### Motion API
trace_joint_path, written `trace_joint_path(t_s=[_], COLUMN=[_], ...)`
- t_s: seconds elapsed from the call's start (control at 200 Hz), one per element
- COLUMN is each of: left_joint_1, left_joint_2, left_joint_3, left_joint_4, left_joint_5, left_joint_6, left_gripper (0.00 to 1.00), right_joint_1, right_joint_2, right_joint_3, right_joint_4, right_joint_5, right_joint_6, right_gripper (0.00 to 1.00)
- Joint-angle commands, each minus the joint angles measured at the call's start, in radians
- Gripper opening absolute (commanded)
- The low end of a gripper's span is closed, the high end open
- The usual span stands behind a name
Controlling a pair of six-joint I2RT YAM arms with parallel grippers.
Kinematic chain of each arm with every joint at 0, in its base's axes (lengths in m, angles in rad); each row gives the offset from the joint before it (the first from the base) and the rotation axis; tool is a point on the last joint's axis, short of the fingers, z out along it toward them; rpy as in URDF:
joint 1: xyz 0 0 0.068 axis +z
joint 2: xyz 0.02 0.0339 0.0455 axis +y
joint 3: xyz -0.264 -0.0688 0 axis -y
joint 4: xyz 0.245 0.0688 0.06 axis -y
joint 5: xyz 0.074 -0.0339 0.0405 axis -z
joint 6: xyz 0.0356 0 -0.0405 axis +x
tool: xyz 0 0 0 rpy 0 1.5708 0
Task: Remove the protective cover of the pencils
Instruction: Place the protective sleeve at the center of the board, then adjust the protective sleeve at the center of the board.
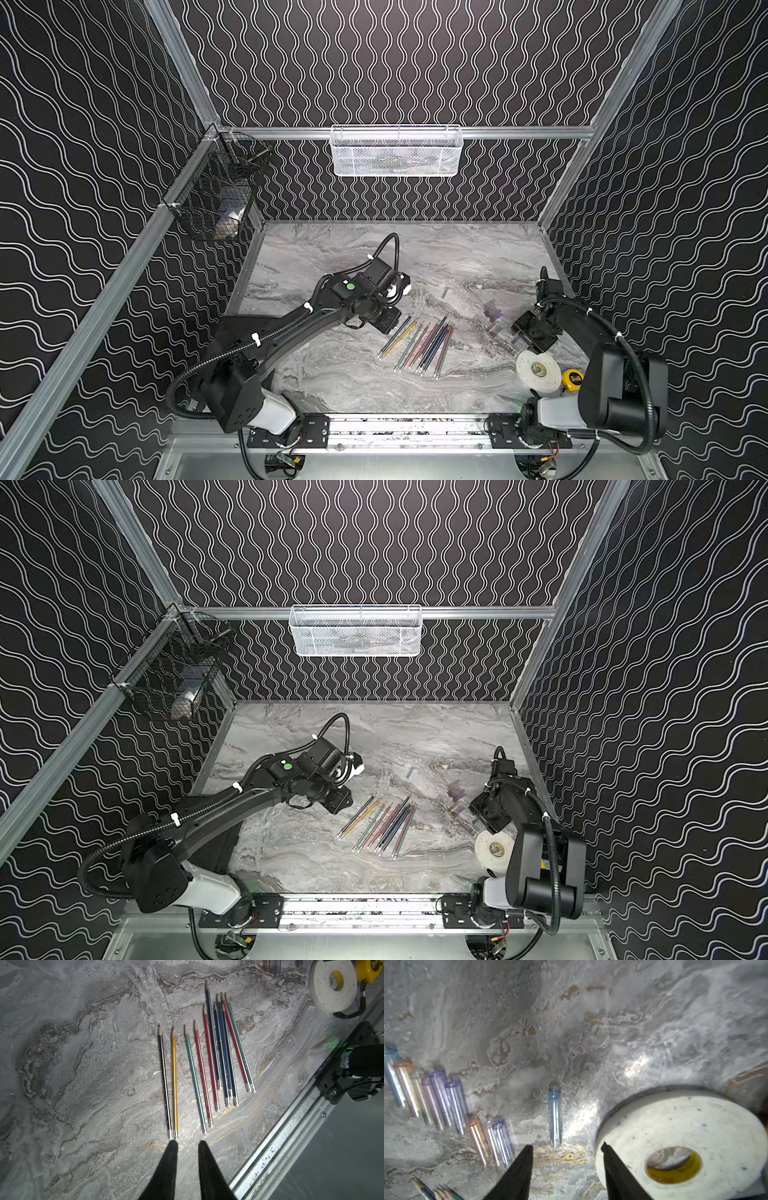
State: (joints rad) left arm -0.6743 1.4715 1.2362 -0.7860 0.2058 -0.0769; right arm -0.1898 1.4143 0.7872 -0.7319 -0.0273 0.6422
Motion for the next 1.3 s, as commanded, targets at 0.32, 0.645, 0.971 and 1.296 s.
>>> trace_joint_path(t_s=[0.32, 0.645, 0.971, 1.296], left_joint_1=[-0.001, 0.000, 0.000, -0.001], left_joint_2=[0.009, 0.018, 0.034, 0.046], left_joint_3=[0.006, 0.003, 0.008, 0.011], left_joint_4=[-0.004, -0.011, -0.018, -0.022], left_joint_5=[0.041, 0.015, 0.010, 0.014], left_joint_6=[0.029, 0.036, 0.044, 0.049], left_gripper=[0.22, 0.21, 0.20, 0.19], right_joint_1=[0.001, 0.000, 0.001, 0.019], right_joint_2=[0.072, 0.187, 0.195, 0.160], right_joint_3=[0.021, 0.062, 0.060, 0.037], right_joint_4=[0.026, 0.019, 0.019, 0.025], right_joint_5=[-0.022, -0.020, -0.063, -0.166], right_joint_6=[-0.013, -0.011, -0.017, 0.018], right_gripper=[0.40, 0.30, 0.17, 0.10])
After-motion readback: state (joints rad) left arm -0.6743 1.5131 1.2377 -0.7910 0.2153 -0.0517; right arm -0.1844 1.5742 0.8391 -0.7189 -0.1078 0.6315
